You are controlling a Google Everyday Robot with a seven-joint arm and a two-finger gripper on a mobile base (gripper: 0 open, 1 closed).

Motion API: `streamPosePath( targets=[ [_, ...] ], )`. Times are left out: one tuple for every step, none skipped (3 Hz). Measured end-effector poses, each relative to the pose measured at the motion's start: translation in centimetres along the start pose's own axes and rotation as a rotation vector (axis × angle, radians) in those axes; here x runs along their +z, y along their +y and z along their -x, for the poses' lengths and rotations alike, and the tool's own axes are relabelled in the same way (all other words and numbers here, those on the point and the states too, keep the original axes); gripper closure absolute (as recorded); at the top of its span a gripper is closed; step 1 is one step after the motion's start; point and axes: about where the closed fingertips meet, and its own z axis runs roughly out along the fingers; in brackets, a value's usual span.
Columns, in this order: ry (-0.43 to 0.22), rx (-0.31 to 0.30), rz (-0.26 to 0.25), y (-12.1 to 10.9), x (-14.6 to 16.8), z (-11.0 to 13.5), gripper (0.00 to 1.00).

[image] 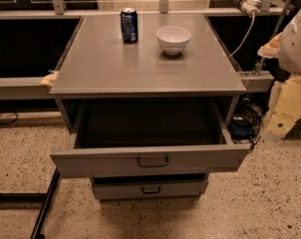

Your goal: Close top drawer

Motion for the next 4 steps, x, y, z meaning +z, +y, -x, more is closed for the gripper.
streamPosePath(
  targets=[
    [0.000,0.000,0.000,0.0,0.0,0.0,0.00],
    [0.000,0.000,0.000,0.0,0.0,0.0,0.18],
    [-0.035,0.011,0.000,0.9,2.1,-0.3,0.41],
    [-0.152,0.043,0.083,3.9,9.9,-1.4,0.64]
  ],
)
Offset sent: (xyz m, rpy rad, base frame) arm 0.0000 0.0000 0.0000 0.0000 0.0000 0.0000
